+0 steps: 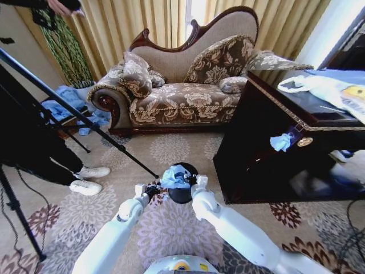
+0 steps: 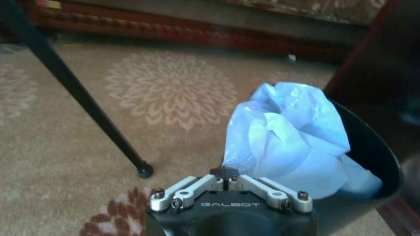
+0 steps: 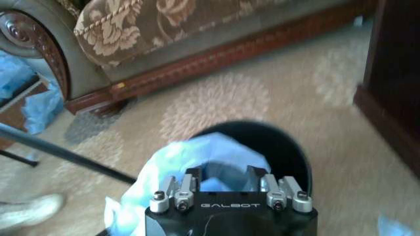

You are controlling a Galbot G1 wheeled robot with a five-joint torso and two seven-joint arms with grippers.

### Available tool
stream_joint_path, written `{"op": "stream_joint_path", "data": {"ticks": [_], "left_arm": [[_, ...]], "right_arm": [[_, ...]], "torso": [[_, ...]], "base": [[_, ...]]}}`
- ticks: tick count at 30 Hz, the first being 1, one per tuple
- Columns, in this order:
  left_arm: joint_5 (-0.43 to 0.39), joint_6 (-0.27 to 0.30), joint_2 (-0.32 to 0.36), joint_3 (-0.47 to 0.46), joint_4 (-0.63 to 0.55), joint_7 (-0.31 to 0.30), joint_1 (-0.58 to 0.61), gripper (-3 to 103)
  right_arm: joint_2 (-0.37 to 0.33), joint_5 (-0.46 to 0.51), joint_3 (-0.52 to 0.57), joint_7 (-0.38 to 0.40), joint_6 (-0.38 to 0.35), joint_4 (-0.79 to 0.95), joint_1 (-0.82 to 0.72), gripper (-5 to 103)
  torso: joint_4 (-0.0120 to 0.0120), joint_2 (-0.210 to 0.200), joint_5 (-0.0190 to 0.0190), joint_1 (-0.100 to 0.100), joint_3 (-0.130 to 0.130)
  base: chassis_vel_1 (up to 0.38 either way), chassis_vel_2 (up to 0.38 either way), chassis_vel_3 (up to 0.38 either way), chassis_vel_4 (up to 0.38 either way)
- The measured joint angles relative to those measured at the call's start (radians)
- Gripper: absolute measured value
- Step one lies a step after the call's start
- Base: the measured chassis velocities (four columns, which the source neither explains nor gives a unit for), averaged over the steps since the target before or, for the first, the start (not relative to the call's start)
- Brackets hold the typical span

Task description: Place a garbage bag over the trash bin.

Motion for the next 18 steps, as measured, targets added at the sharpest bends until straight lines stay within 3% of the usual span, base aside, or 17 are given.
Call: {"op": "stream_joint_path", "data": {"ticks": [2, 4, 6, 8, 9, 11, 12, 13, 14, 17, 18], "left_arm": [[0.001, -0.002, -0.013, -0.017, 0.001, -0.001, 0.003, 0], [0.002, -0.003, -0.02, -0.026, 0.002, -0.001, 0.004, 0], [0.003, -0.007, -0.029, -0.035, 0.004, -0.001, 0.007, 0], [0.007, -0.013, -0.035, -0.038, 0.006, -0.001, 0.012, 0], [0.007, -0.013, -0.035, -0.038, 0.006, -0.001, 0.012, 0], [0.01, -0.021, -0.038, -0.044, 0.007, 0.004, 0.023, 0], [0.011, -0.025, -0.039, -0.046, 0.007, 0.008, 0.029, 0], [0.011, -0.025, -0.039, -0.046, 0.007, 0.008, 0.029, 0], [0.012, -0.03, -0.039, -0.051, 0.008, 0.013, 0.039, 0], [0.012, -0.039, -0.033, -0.059, 0.008, 0.023, 0.056, 0], [0.012, -0.039, -0.033, -0.059, 0.008, 0.023, 0.056, 0]], "right_arm": [[0.001, 0.05, 0.008, 0.007, 0.006, 0.017, -0.017, 57], [0.009, 0.081, 0.011, 0.015, 0.017, 0.024, -0.024, 57], [0.035, 0.133, 0.016, 0.032, 0.034, 0.025, -0.031, 68], [0.064, 0.136, 0.015, 0.05, 0.041, 0.013, -0.033, 79], [0.064, 0.136, 0.015, 0.05, 0.041, 0.013, -0.033, 79], [0.085, 0.044, -0.013, 0.045, 0.044, -0.031, -0.03, 89], [0.095, -0.019, -0.032, 0.033, 0.045, -0.059, -0.024, 89], [0.095, -0.019, -0.032, 0.033, 0.045, -0.059, -0.024, 89], [0.105, -0.087, -0.053, 0.02, 0.046, -0.093, -0.014, 98], [0.127, -0.22, -0.09, -0.004, 0.045, -0.156, 0.018, 100], [0.127, -0.22, -0.09, -0.004, 0.045, -0.156, 0.018, 100]], "torso": [[0.0, 0.0, 0.0, 0.0, 0.0], [0.0, 0.0, 0.0, 0.0, 0.0], [0.0001, 0.0, 0.0001, 0.0, 0.0], [0.0001, 0.0, 0.0, 0.0, 0.0], [0.0001, 0.0, 0.0, 0.0, 0.0], [0.0001, 0.0, -0.0001, 0.0, 0.0], [0.0, 0.0, 0.0, 0.0, 0.0], [0.0, 0.0, 0.0, 0.0, 0.0], [0.0, 0.0, 0.0, 0.0, 0.0], [0.0001, 0.0, -0.0002, 0.0, 0.0], [0.0001, 0.0, -0.0002, 0.0, 0.0]], "base": [[0.0, 0.0, 0.0, 0.0], [0.0, 0.0, 0.0, 0.0], [0.0, 0.0, 0.0, 0.0], [0.0, 0.0, 0.0, 0.0], [0.0, 0.0, 0.0, 0.0], [0.0, 0.0, 0.0, 0.0], [0.0, 0.0, 0.0, 0.0], [0.0, 0.0, 0.0, 0.0], [0.0, 0.0, 0.0, 0.0], [0.0, 0.0, 0.0, 0.0], [0.0, 0.0, 0.0, 0.0]]}}
